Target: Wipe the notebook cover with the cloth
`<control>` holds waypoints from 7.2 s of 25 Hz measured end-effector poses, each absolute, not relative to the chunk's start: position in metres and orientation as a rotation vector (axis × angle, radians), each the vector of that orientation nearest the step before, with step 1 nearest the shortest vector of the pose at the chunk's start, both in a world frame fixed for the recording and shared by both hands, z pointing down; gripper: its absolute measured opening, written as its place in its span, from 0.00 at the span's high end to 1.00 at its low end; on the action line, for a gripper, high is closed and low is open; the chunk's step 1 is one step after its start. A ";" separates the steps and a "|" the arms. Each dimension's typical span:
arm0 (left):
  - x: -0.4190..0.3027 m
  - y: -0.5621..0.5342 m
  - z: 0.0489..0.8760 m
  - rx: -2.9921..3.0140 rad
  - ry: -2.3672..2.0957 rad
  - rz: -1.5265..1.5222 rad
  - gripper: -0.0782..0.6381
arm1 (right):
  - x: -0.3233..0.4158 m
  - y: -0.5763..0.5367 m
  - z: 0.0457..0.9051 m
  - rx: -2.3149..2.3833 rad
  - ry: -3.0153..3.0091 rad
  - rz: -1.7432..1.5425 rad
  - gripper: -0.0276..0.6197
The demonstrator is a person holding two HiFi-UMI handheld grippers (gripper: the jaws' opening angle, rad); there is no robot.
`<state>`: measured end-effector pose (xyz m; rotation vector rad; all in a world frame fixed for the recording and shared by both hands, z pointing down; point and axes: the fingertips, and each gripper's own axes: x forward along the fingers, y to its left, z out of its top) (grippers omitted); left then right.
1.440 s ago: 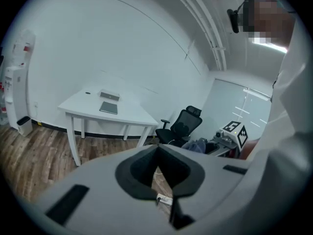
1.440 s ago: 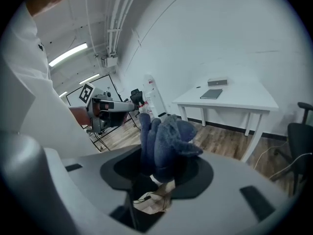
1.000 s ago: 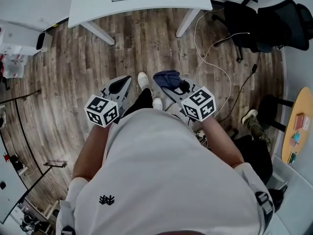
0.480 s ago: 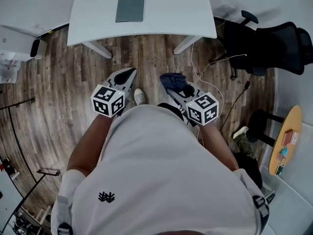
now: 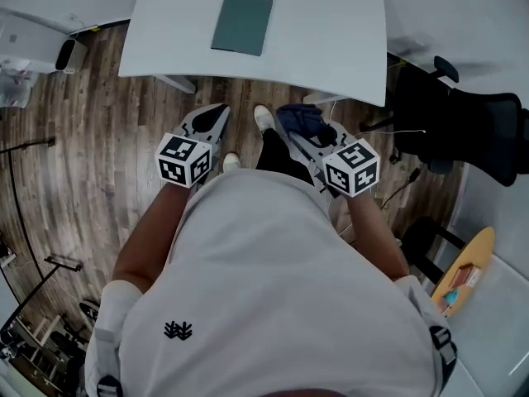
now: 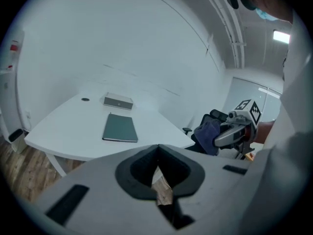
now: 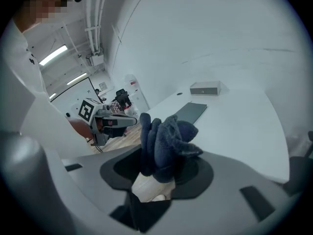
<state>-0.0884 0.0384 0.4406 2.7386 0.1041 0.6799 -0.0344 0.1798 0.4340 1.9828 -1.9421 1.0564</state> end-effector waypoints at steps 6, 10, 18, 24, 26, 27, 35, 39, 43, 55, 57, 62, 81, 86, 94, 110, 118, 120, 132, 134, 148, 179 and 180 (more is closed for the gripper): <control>-0.036 0.004 0.460 2.729 -0.051 0.761 0.88 | 0.044 0.129 0.439 1.774 -2.050 0.995 0.70; -0.010 -0.014 0.477 2.690 -0.164 0.794 0.88 | 0.088 0.098 0.449 1.626 -2.101 0.959 0.70; 0.019 -0.044 0.499 2.666 -0.297 0.859 0.88 | 0.121 0.042 0.477 1.377 -2.151 0.940 0.70; 0.048 -0.052 0.526 2.624 -0.346 0.879 0.88 | 0.138 0.025 0.504 1.285 -2.147 0.947 0.70; 0.050 -0.067 0.537 2.619 -0.344 0.895 0.88 | 0.133 0.010 0.512 1.260 -2.135 0.958 0.70; 0.051 -0.072 0.542 2.620 -0.338 0.905 0.88 | 0.130 0.003 0.516 1.245 -2.129 0.959 0.70; 0.082 -0.069 0.576 2.642 -0.349 1.001 0.88 | 0.131 -0.004 0.545 1.109 -2.100 0.942 0.70; 0.086 -0.071 0.588 2.642 -0.363 1.054 0.88 | 0.124 -0.011 0.554 1.030 -2.102 0.936 0.70; 0.091 -0.067 0.586 2.655 -0.345 1.053 0.88 | 0.120 -0.012 0.564 0.959 -2.098 0.924 0.70; 0.090 -0.065 0.588 2.682 -0.310 1.065 0.88 | 0.173 -0.045 0.575 0.982 -2.020 0.925 0.70; 0.090 -0.066 0.586 2.692 -0.309 1.062 0.88 | 0.190 -0.055 0.576 1.010 -2.001 0.924 0.70; 0.090 -0.066 0.588 2.692 -0.294 1.066 0.88 | 0.231 -0.075 0.579 1.065 -1.953 0.938 0.70; 0.094 -0.065 0.588 2.711 -0.280 1.070 0.88 | 0.192 -0.080 0.553 0.975 -1.971 0.895 0.70; 0.094 -0.065 0.589 2.699 -0.271 1.068 0.88 | 0.132 -0.063 0.559 0.815 -2.027 0.924 0.70; 0.094 -0.063 0.591 2.695 -0.253 1.075 0.88 | 0.117 -0.061 0.577 0.749 -2.003 0.980 0.70; 0.095 -0.064 0.589 2.700 -0.253 1.077 0.88 | 0.230 -0.117 0.579 0.998 -1.902 0.955 0.70; 0.096 -0.063 0.590 2.704 -0.258 1.076 0.88 | 0.271 -0.134 0.577 1.111 -1.803 0.915 0.70; 0.096 -0.063 0.590 2.704 -0.258 1.079 0.88 | 0.266 -0.132 0.575 1.107 -1.811 0.906 0.70; 0.096 -0.064 0.590 2.710 -0.250 1.080 0.88 | 0.139 -0.102 0.554 0.798 -2.005 0.899 0.70; 0.096 -0.064 0.590 2.713 -0.247 1.081 0.88 | 0.124 -0.095 0.559 0.756 -2.009 0.909 0.70; 0.096 -0.064 0.590 2.715 -0.246 1.082 0.88 | 0.152 -0.115 0.578 0.787 -1.993 0.958 0.70; 0.098 -0.064 0.590 2.710 -0.208 1.088 0.88 | 0.143 -0.121 0.562 0.758 -1.977 0.871 0.70; 0.098 -0.063 0.590 2.709 -0.208 1.088 0.88 | 0.131 -0.116 0.562 0.730 -1.989 0.876 0.70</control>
